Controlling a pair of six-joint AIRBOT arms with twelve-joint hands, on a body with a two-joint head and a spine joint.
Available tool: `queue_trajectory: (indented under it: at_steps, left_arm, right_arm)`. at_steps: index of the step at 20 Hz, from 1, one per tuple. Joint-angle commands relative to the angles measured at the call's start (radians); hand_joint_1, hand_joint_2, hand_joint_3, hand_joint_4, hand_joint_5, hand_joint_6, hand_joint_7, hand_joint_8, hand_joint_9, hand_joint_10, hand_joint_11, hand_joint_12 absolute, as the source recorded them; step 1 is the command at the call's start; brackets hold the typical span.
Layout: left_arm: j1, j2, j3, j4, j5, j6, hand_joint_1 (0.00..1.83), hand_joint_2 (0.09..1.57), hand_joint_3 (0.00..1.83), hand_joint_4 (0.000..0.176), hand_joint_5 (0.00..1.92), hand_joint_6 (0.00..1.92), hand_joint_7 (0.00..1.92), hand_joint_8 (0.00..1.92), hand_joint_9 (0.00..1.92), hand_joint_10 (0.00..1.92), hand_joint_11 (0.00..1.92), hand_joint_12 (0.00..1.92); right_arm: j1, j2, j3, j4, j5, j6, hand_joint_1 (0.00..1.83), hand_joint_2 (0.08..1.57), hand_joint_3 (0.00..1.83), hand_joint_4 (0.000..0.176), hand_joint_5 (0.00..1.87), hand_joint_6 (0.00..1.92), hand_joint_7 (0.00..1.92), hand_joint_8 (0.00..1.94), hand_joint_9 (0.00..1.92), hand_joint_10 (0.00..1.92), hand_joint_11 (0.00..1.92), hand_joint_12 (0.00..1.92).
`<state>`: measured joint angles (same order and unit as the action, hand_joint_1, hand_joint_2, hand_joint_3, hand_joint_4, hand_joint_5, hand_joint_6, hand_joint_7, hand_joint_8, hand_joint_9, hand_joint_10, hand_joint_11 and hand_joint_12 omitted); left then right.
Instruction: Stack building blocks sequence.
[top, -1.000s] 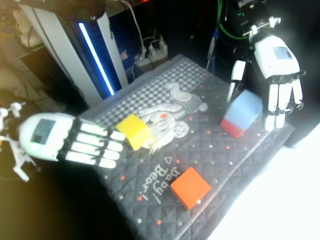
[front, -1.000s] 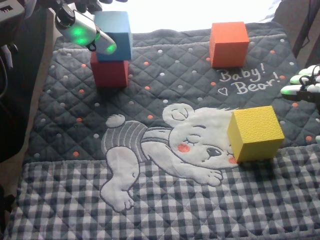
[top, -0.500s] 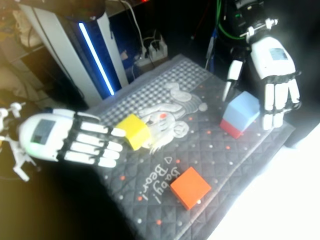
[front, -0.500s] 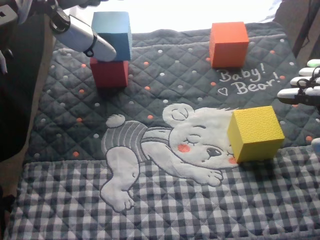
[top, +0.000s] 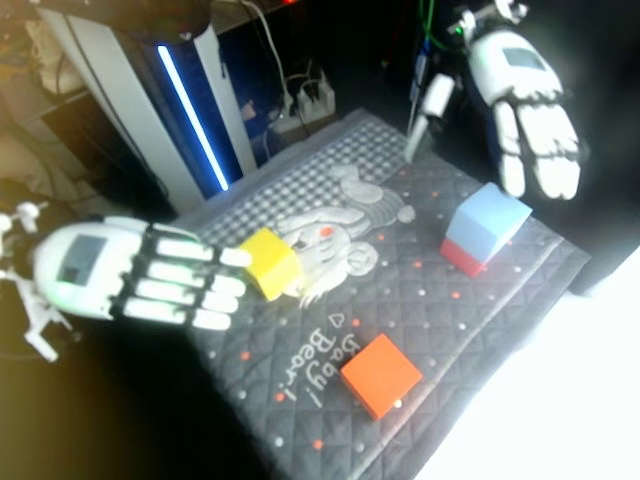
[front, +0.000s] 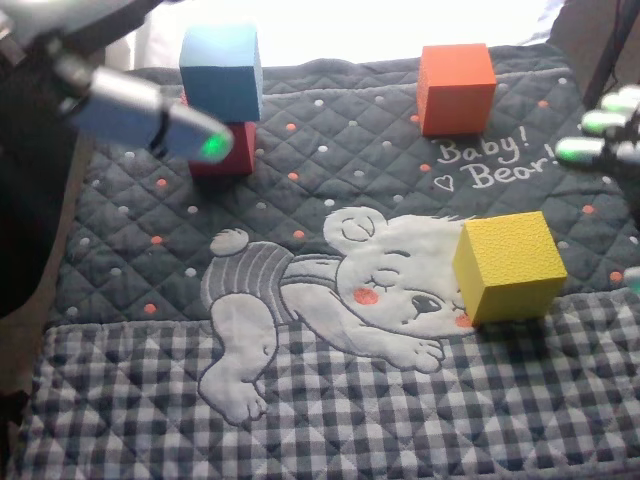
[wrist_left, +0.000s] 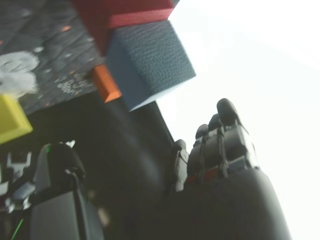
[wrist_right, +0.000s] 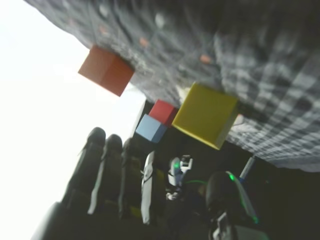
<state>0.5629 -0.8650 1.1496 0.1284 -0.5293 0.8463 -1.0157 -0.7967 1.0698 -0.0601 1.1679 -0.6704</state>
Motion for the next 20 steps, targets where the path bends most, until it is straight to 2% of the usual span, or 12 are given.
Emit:
queue_trajectory:
  at_steps: [1, 3, 4, 5, 6, 7, 8, 10, 13, 18, 19, 20]
  left_arm:
    - [0.011, 0.021, -0.019, -0.028, -0.202, 0.002, 0.73, 0.83, 0.0, 0.176, 0.0, 0.0, 0.0, 0.0, 0.0, 0.0, 0.0, 0.0]
    - [0.112, 0.086, -0.099, -0.073, -0.321, 0.002, 0.71, 0.83, 0.0, 0.176, 0.0, 0.0, 0.0, 0.0, 0.0, 0.0, 0.0, 0.0]
    - [0.168, 0.118, -0.14, -0.092, -0.371, 0.002, 0.7, 0.83, 0.0, 0.176, 0.0, 0.0, 0.0, 0.0, 0.0, 0.0, 0.0, 0.0]
    - [0.201, 0.133, -0.161, -0.103, -0.392, 0.002, 0.71, 0.82, 0.0, 0.176, 0.0, 0.0, 0.0, 0.0, 0.0, 0.0, 0.0, 0.0]
    - [0.264, 0.15, -0.189, -0.123, -0.421, 0.002, 0.72, 0.81, 0.0, 0.176, 0.0, 0.0, 0.0, 0.0, 0.0, 0.0, 0.0, 0.0]
    - [0.308, 0.156, -0.204, -0.145, -0.444, 0.001, 0.72, 0.81, 0.0, 0.176, 0.0, 0.0, 0.0, 0.0, 0.0, 0.0, 0.0, 0.0]
    - [0.343, 0.158, -0.213, -0.169, -0.469, -0.003, 0.8, 0.77, 0.0, 0.176, 0.0, 0.0, 0.0, 0.0, 0.0, 0.0, 0.0, 0.0]
    - [0.443, 0.153, -0.217, -0.228, -0.526, -0.045, 0.81, 0.79, 0.0, 0.176, 0.0, 0.0, 0.0, 0.0, 0.0, 0.0, 0.0, 0.0]
    - [0.521, 0.139, -0.217, -0.262, -0.57, -0.093, 0.73, 0.83, 0.01, 0.168, 0.0, 0.0, 0.0, 0.0, 0.0, 0.0, 0.0, 0.0]
    - [0.53, 0.127, -0.216, -0.269, -0.587, -0.107, 0.75, 0.83, 0.0, 0.176, 0.0, 0.0, 0.0, 0.0, 0.0, 0.0, 0.0, 0.0]
    - [0.531, 0.127, -0.216, -0.269, -0.588, -0.109, 0.74, 0.84, 0.01, 0.175, 0.0, 0.0, 0.0, 0.0, 0.0, 0.0, 0.0, 0.0]
    - [0.531, 0.127, -0.216, -0.269, -0.589, -0.111, 0.73, 0.84, 0.01, 0.152, 0.0, 0.0, 0.0, 0.0, 0.0, 0.0, 0.0, 0.0]
  right_arm:
    - [0.021, 0.01, 0.0, 0.009, 0.133, 0.002, 0.57, 1.08, 0.0, 0.155, 0.11, 0.0, 0.13, 0.0, 0.09, 0.01, 0.07, 0.0]
    - [0.059, 0.012, 0.006, -0.028, 0.129, 0.002, 0.65, 1.02, 0.0, 0.174, 0.09, 0.0, 0.14, 0.0, 0.11, 0.01, 0.11, 0.02]
    - [0.081, 0.012, 0.008, -0.051, 0.116, 0.002, 0.74, 0.97, 0.0, 0.15, 0.09, 0.0, 0.14, 0.0, 0.11, 0.0, 0.13, 0.02]
    - [0.092, 0.011, 0.011, -0.061, 0.104, 0.002, 0.8, 0.96, 0.0, 0.147, 0.08, 0.0, 0.15, 0.01, 0.11, 0.0, 0.13, 0.02]
    - [0.108, 0.003, 0.019, -0.074, 0.077, 0.002, 0.81, 0.93, 0.0, 0.165, 0.07, 0.0, 0.11, 0.0, 0.08, 0.0, 0.11, 0.01]
    - [0.126, -0.007, 0.027, -0.087, 0.049, 0.003, 0.81, 0.93, 0.0, 0.165, 0.07, 0.0, 0.11, 0.0, 0.08, 0.0, 0.11, 0.01]
    - [0.145, -0.02, 0.035, -0.104, 0.025, 0.008, 0.76, 0.95, 0.0, 0.176, 0.04, 0.0, 0.07, 0.0, 0.05, 0.0, 0.09, 0.0]
    - [0.209, -0.066, 0.074, -0.182, -0.047, 0.069, 0.8, 0.95, 0.0, 0.176, 0.04, 0.0, 0.05, 0.0, 0.05, 0.0, 0.06, 0.0]
    - [0.271, -0.118, 0.106, -0.258, -0.114, 0.112, 0.9, 0.91, 0.0, 0.176, 0.06, 0.01, 0.0, 0.0, 0.01, 0.0, 0.07, 0.02]
    - [0.276, -0.141, 0.12, -0.282, -0.169, 0.115, 0.81, 0.92, 0.0, 0.176, 0.07, 0.0, 0.07, 0.01, 0.06, 0.01, 0.08, 0.03]
    - [0.276, -0.147, 0.125, -0.283, -0.181, 0.117, 0.81, 0.92, 0.0, 0.165, 0.08, 0.01, 0.1, 0.01, 0.09, 0.01, 0.09, 0.03]
    - [0.276, -0.156, 0.132, -0.283, -0.189, 0.12, 0.8, 0.94, 0.0, 0.152, 0.12, 0.01, 0.14, 0.01, 0.1, 0.01, 0.07, 0.03]
